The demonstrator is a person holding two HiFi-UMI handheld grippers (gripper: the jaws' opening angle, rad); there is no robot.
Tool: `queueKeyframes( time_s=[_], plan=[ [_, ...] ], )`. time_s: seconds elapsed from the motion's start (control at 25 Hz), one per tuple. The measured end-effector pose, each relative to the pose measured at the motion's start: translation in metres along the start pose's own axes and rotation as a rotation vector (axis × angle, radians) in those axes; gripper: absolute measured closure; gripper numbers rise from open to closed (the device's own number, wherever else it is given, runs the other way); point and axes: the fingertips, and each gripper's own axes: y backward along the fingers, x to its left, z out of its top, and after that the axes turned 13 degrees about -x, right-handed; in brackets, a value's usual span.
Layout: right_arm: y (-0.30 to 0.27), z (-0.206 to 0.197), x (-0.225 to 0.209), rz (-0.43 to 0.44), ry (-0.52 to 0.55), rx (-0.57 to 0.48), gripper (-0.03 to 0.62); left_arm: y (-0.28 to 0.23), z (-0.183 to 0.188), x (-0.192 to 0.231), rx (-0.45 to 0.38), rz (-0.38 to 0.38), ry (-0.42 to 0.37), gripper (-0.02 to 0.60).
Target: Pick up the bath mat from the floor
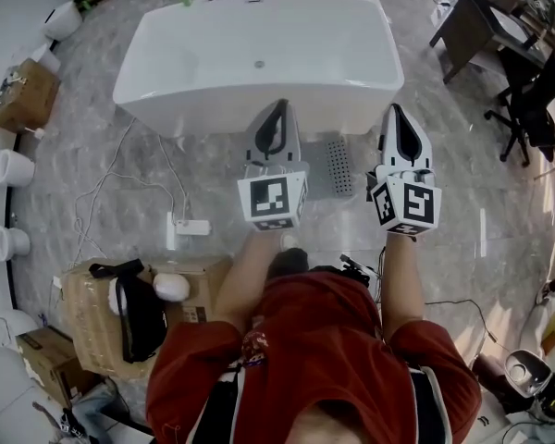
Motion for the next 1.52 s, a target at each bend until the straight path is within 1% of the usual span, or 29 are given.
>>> queueKeyframes(
  time_s=[0.24,0.52,0.76,0.88,1.04,1.12,1.32,1.52],
  plan=[
    [-0.038,-0.016,0.016,0.004,0.010,0.007,0.583,-0.025,-0.015,0.036,0.008,0.010,0.008,0.561],
    [-0.051,-0.041,0.005,-0.005,0.001,0.053,0.583,-0.041,-0.040,0.044,0.053,0.020,0.009,0.561],
    [-0.056,-0.083,-0.026,-0.010,-0.038,0.107,0.583,-0.056,-0.082,0.032,0.106,0.038,0.013,0.561],
    [-0.062,-0.109,-0.044,-0.013,-0.052,0.141,0.583,-0.066,-0.107,0.026,0.132,0.045,0.002,0.561],
    [-0.065,-0.139,-0.070,-0.023,-0.115,0.189,0.583,-0.075,-0.136,0.022,0.175,0.069,-0.008,0.561],
    [-0.068,-0.155,-0.084,-0.023,-0.118,0.208,0.583,-0.083,-0.148,0.018,0.192,0.079,-0.015,0.561],
    [-0.076,-0.194,-0.114,0.007,-0.105,0.258,0.583,-0.098,-0.187,0.004,0.250,0.105,-0.036,0.561],
    [-0.075,-0.243,-0.124,0.046,-0.121,0.316,0.583,-0.097,-0.230,-0.002,0.314,0.134,-0.055,0.561]
  ],
)
